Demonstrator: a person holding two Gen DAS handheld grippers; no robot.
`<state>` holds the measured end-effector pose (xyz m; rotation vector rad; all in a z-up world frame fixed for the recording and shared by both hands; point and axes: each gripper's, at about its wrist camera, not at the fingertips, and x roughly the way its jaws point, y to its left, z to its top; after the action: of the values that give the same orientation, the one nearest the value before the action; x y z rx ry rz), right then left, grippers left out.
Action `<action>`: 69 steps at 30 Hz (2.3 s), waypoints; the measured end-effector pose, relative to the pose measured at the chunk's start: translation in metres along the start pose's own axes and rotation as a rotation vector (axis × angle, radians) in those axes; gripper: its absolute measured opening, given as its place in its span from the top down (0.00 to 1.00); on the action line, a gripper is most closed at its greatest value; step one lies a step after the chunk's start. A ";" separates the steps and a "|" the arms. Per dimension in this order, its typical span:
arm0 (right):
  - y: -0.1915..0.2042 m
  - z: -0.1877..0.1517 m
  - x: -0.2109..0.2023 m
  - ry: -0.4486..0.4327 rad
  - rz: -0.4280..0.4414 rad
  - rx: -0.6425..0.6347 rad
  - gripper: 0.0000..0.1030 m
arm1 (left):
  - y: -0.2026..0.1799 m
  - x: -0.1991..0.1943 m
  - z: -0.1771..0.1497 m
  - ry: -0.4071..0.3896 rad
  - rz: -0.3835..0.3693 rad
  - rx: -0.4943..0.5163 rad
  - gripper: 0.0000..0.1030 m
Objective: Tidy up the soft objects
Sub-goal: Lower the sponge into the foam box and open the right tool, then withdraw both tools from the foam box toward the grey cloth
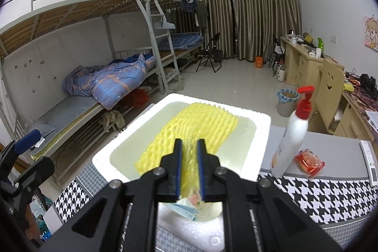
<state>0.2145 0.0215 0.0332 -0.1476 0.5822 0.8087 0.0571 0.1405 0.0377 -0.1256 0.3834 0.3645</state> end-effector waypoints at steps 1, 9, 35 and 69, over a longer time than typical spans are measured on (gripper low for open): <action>0.004 0.001 0.003 0.005 0.001 -0.005 0.64 | 0.001 -0.001 -0.001 0.001 0.003 -0.003 0.01; 0.010 -0.004 0.003 -0.001 0.010 -0.014 0.29 | 0.001 -0.004 -0.007 0.014 0.006 0.007 0.01; 0.001 -0.018 -0.045 -0.065 0.070 -0.008 0.22 | -0.009 -0.030 -0.018 -0.029 0.058 -0.043 0.01; -0.030 -0.096 -0.129 -0.209 0.036 0.030 0.08 | -0.064 -0.042 -0.055 -0.042 -0.051 -0.032 0.01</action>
<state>0.1238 -0.1142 0.0210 -0.0248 0.4004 0.8380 0.0253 0.0574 0.0062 -0.1582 0.3325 0.3220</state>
